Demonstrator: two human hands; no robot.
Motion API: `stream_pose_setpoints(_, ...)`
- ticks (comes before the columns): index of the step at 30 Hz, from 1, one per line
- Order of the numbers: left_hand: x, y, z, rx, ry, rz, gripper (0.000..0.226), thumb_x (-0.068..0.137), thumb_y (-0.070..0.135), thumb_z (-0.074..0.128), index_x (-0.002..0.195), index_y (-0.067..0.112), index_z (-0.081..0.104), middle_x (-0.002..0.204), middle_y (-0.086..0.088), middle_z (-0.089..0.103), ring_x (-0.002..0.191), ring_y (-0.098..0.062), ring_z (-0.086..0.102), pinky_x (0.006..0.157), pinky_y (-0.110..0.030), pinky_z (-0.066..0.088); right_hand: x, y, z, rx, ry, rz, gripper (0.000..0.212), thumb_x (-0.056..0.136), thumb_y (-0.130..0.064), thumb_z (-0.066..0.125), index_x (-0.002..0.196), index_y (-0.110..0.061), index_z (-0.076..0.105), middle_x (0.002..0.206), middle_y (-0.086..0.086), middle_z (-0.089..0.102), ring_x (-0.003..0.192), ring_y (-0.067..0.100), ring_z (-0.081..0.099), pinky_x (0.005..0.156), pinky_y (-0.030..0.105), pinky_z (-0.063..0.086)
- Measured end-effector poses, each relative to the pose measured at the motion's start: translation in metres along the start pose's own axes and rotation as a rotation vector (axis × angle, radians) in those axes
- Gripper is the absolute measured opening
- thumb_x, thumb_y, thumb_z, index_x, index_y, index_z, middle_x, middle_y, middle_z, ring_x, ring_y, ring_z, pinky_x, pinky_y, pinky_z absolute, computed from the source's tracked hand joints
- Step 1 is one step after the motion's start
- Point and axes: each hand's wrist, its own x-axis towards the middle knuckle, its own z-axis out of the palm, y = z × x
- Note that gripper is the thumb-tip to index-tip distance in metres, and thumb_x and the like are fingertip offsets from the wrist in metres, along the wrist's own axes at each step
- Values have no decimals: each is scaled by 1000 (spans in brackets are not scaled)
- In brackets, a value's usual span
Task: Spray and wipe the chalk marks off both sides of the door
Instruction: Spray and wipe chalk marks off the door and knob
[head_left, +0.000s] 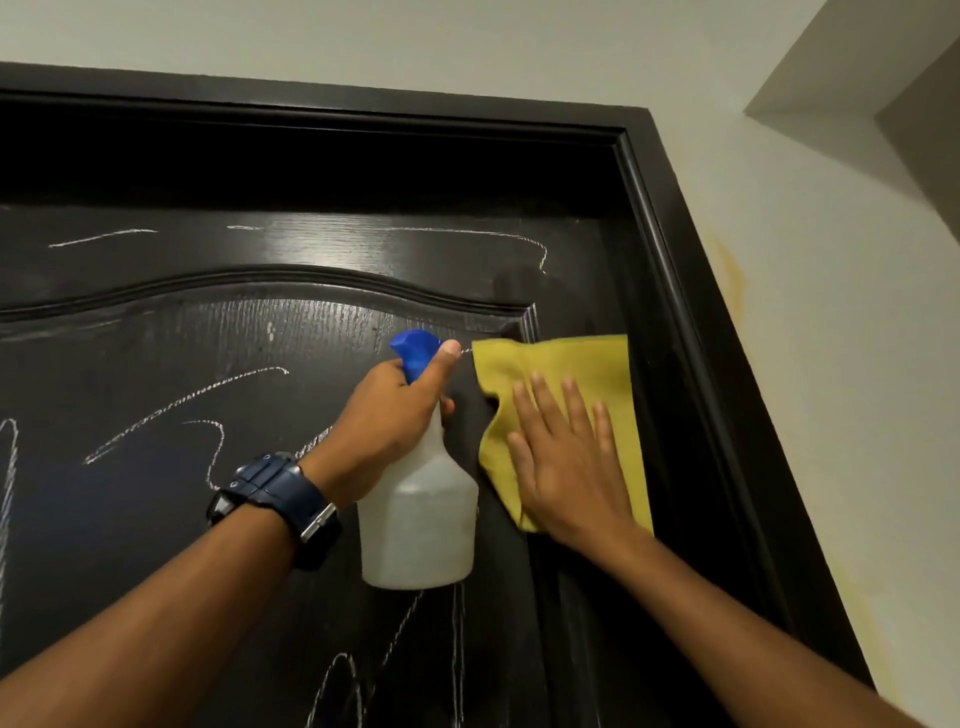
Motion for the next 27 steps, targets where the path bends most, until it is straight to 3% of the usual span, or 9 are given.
stream_pose_setpoints(4, 10, 4, -2, 5, 20, 26, 57, 93, 62, 52, 76, 9, 64, 83, -12, 75, 65, -21, 65, 78, -45, 59, 135, 6, -29, 38, 83, 88, 60, 105, -52, 16, 161, -34, 7, 170, -4, 0, 156, 28, -5, 123, 54, -1)
stream_pose_setpoints(7, 22, 6, -2, -8, 3, 46, 56, 94, 60, 52, 79, 7, 64, 84, -15, 75, 65, -22, 65, 76, -45, 59, 184, 6, -37, 57, 100, 156, 60, 105, -53, 15, 161, -32, 4, 169, -2, -2, 155, 28, -7, 123, 53, -4)
stream_pose_setpoints(9, 28, 8, -1, -39, -8, 51, 54, 94, 59, 53, 80, 7, 63, 84, -20, 74, 61, -22, 65, 68, -40, 59, 174, 5, -32, 56, 126, 144, 60, 106, -50, 15, 161, -30, 5, 170, -2, -1, 155, 27, -6, 124, 52, -3)
stream_pose_setpoints(12, 33, 9, 0, -94, -20, 48, 51, 93, 59, 55, 87, 8, 61, 76, -12, 71, 58, -18, 65, 57, -30, 55, 106, 8, -17, 44, 137, 103, 59, 106, -45, 18, 162, -28, 6, 169, -3, 1, 156, 26, -2, 124, 50, 2)
stream_pose_setpoints(14, 35, 11, 0, -110, -31, 54, 51, 92, 60, 55, 89, 9, 60, 75, -8, 70, 59, -17, 65, 58, -29, 55, 44, 10, -7, 43, 132, 105, 61, 104, -47, 15, 161, -31, 2, 169, -6, -5, 156, 25, -6, 124, 49, 1)
stream_pose_setpoints(17, 36, 18, -1, -74, -35, 61, 53, 94, 60, 52, 89, 8, 60, 84, -17, 73, 65, -20, 66, 67, -35, 58, -7, 15, 0, -1, 13, 102, 63, 100, -53, 7, 158, -37, -14, 165, -10, -20, 153, 21, -20, 123, 47, -8)
stream_pose_setpoints(20, 41, 30, 0, -25, -45, 81, 54, 94, 60, 52, 84, 8, 61, 86, -19, 73, 68, -24, 67, 74, -42, 59, 31, 20, -8, -18, 27, 116, 62, 102, -52, 10, 158, -37, -11, 166, -7, -18, 153, 24, -20, 121, 50, -10)
stream_pose_setpoints(24, 61, 46, 1, 22, -56, 107, 52, 95, 59, 52, 86, 7, 60, 80, -13, 67, 67, -23, 65, 69, -37, 58, 128, 21, -26, 20, 70, 157, 63, 106, -50, 18, 160, -33, -6, 168, -2, -12, 154, 28, -16, 123, 54, -8)
stream_pose_setpoints(27, 82, 60, -2, 63, -15, 139, 52, 96, 58, 50, 86, 8, 60, 80, -11, 66, 66, -21, 62, 64, -31, 54, 143, 22, -27, 21, 96, 138, 63, 106, -50, 17, 161, -30, -6, 168, -1, -12, 154, 27, -16, 124, 53, -8)
